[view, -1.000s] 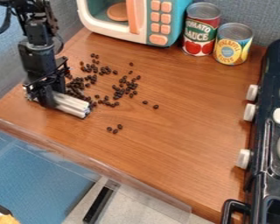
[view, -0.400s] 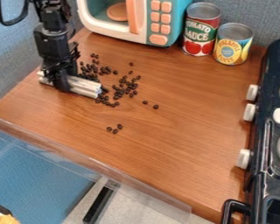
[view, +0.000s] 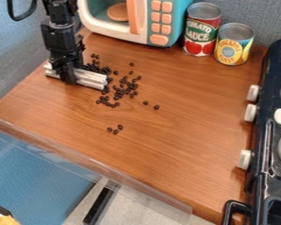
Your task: Sweep into pile
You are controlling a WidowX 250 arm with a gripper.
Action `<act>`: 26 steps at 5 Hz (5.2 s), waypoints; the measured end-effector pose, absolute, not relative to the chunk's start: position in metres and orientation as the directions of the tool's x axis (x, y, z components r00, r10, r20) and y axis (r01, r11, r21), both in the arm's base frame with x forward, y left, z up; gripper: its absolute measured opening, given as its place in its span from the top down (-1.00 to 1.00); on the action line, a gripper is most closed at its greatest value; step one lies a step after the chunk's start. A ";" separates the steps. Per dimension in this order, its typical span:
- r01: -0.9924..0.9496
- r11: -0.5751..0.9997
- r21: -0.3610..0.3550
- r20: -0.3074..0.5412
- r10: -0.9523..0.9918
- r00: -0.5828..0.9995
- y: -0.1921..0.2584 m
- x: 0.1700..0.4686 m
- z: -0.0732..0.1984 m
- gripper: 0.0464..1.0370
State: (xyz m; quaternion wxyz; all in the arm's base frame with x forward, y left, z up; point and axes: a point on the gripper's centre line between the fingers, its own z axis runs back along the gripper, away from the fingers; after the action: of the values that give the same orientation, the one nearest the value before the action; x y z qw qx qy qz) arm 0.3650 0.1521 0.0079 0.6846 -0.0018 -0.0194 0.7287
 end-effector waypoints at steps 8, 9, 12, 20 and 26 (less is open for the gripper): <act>-0.974 -0.090 -0.208 -0.154 0.986 -0.058 0.103 0.348 0.120 0.31; -0.990 -0.047 -0.133 -0.105 0.994 -0.033 0.061 0.329 0.108 0.31; -0.989 -0.141 -0.033 -0.053 0.989 -0.139 -0.009 0.280 0.042 0.31; -0.838 -0.546 0.004 -0.019 0.838 -0.546 0.027 0.260 0.007 0.32; -0.721 -0.683 -0.112 -0.049 0.729 -0.683 0.085 0.357 0.011 0.31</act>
State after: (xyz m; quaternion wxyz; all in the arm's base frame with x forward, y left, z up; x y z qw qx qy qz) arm 0.3567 0.0847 0.0105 0.3957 -0.0445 -0.0417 0.9164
